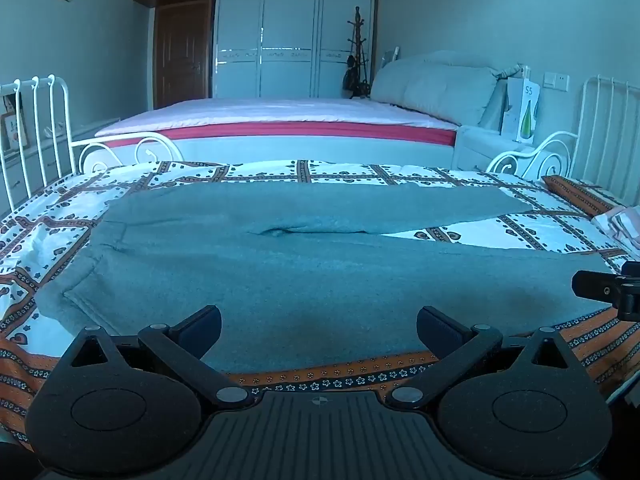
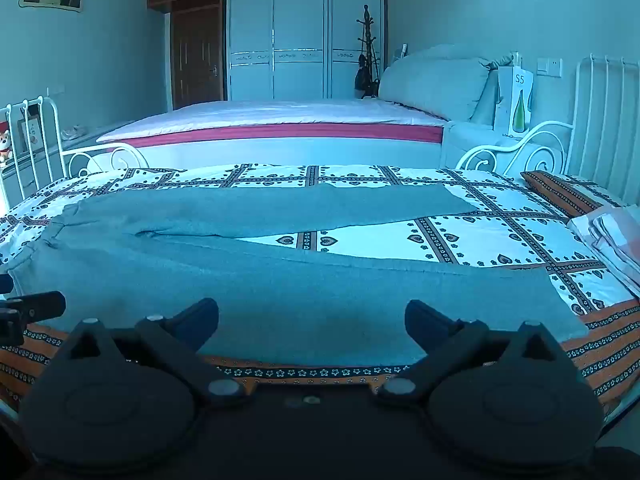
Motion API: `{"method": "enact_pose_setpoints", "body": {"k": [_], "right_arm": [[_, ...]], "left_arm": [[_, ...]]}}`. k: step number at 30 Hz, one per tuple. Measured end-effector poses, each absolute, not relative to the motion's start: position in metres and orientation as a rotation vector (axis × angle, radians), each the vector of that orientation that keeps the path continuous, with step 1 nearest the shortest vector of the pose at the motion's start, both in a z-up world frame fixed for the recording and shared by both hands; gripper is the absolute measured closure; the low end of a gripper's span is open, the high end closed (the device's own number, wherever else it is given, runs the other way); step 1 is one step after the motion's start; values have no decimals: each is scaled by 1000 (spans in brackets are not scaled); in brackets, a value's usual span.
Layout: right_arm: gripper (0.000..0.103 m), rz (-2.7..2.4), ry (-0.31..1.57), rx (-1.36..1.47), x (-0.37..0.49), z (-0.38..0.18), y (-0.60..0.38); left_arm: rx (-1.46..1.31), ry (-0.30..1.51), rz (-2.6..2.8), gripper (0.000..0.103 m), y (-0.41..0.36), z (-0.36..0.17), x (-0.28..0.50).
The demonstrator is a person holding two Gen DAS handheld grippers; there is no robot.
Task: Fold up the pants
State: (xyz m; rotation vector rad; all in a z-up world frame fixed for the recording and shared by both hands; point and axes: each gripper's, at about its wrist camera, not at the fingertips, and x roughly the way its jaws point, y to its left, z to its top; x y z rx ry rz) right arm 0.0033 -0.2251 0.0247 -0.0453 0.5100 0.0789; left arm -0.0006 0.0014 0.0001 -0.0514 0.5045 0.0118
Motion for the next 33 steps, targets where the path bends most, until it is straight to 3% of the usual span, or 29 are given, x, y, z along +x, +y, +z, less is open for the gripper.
{"method": "enact_pose_setpoints", "body": {"k": [33], "right_arm": [[8,79,512,-42,5,23,-225]], "left_arm": [[-17,519,23,0,0,-3,4]]}}
